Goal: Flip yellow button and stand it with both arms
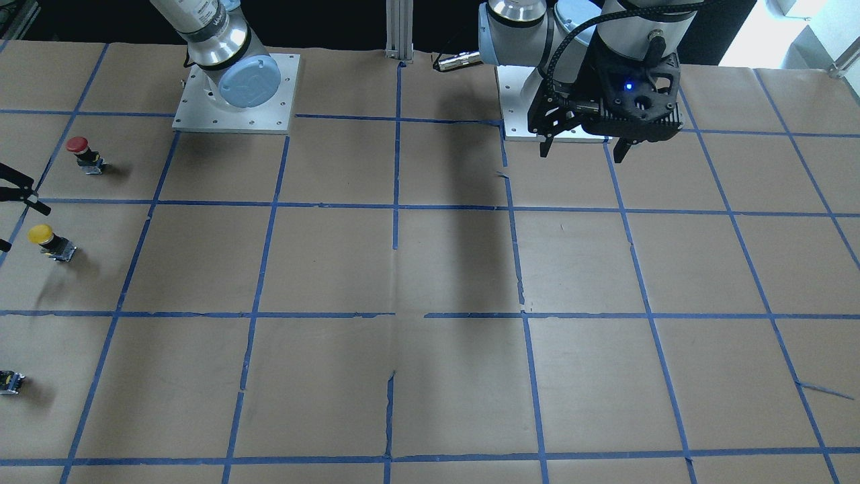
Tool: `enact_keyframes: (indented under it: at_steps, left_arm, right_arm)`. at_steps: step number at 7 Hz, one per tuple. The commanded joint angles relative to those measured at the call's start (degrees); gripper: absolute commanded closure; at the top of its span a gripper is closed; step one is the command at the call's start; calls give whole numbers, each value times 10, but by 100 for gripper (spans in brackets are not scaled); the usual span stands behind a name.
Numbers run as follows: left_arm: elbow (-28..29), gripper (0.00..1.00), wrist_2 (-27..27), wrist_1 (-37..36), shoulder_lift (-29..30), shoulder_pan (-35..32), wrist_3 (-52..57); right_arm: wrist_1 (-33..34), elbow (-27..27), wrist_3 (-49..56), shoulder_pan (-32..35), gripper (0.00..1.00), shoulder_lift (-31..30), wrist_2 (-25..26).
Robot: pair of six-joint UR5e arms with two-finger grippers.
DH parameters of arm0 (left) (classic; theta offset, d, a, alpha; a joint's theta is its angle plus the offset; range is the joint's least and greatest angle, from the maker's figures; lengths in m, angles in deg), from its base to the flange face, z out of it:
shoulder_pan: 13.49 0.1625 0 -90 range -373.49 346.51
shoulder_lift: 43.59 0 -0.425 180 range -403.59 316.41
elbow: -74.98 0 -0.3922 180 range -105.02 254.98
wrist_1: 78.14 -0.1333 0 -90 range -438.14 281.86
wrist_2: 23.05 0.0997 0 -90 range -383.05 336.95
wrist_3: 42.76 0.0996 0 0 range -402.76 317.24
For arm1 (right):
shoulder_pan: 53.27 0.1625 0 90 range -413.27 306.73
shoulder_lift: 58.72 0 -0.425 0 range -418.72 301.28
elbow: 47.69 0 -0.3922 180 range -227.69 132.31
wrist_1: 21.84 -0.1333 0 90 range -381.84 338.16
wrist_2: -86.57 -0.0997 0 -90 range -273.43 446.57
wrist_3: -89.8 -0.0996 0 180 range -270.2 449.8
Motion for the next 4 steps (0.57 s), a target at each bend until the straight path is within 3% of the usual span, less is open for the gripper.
enact_keyframes:
  at_steps: [1,3,4]
  left_arm:
    - [0,0,0,0,0,0,0]
    - [0,0,0,1,0,0,0]
    - [-1,0,0,4,-4,0,0]
  right_arm:
    - [-7,-15,-171,68,0,-102,87]
    - [-41,-16,-407,180,0,-213,167]
    - [-54,-16,-572,260,0,-246,177]
